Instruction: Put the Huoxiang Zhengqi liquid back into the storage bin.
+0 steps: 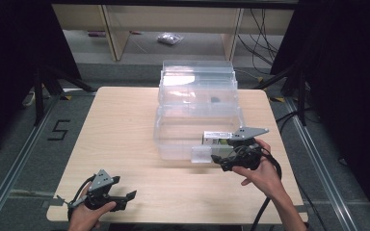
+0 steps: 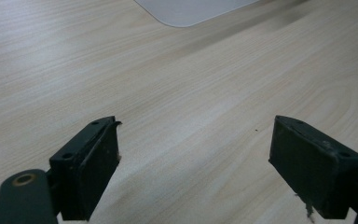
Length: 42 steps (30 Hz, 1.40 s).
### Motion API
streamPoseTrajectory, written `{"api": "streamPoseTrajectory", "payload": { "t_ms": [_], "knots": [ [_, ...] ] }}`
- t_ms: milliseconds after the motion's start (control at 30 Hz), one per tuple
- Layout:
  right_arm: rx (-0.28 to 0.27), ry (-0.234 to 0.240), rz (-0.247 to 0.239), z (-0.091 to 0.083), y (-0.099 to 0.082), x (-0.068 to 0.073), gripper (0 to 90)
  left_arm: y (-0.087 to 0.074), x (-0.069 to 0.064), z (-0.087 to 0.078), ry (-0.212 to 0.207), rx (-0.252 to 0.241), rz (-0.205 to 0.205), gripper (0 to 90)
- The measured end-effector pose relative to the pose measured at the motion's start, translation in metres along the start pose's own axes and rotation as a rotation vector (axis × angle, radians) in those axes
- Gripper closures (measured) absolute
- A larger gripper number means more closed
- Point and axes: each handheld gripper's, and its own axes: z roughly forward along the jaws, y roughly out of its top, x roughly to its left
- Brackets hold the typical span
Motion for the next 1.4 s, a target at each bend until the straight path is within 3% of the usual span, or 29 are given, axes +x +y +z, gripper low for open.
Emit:
{"api": "streamPoseTrajectory", "payload": {
  "t_ms": [33, 100, 133, 167, 267, 333, 367, 400, 633, 1400],
  "knots": [
    [-0.017, 0.008, -0.028, 0.002, -0.001, -0.002, 20.0, 0.0, 0.0, 0.0, 0.003, -0.001, -0.001, 15.1],
    [-0.011, 0.005, -0.001, 0.002, -0.003, 0.002, 19.0, 0.0, 0.0, 0.0, 0.003, -0.005, -0.006, 15.1],
    [-0.025, -0.006, -0.037, 0.002, -0.004, 0.001, 19.0, 0.0, 0.0, 0.0, 0.002, -0.008, -0.005, 15.1],
    [-0.011, 0.001, -0.002, 0.002, -0.005, 0.005, 19.0, 0.0, 0.0, 0.0, 0.001, -0.003, 0.0, 15.1],
    [-0.026, -0.011, -0.03, 0.004, -0.009, 0.006, 18.9, 0.0, 0.0, 0.0, 0.001, -0.001, 0.0, 15.1],
    [-0.022, -0.011, -0.018, 0.004, -0.012, 0.008, 18.6, 0.0, 0.0, 0.0, 0.002, -0.001, 0.0, 15.1],
    [-0.026, -0.01, -0.043, 0.005, -0.013, 0.006, 18.2, 0.0, 0.0, 0.0, 0.002, 0.0, 0.0, 15.1],
    [-0.014, -0.028, -0.02, 0.004, -0.014, 0.009, 17.9, 0.0, 0.0, 0.0, 0.006, 0.002, -0.001, 15.1],
    [-0.019, -0.05, -0.044, 0.009, -0.025, 0.012, 16.3, -0.001, -0.001, 0.0, 0.003, -0.017, -0.006, 15.1],
    [-0.002, -0.032, 0.003, 0.021, -0.051, 0.015, 16.3, 0.0, -0.001, -0.001, -0.002, -0.012, -0.003, 15.1]
  ]
}}
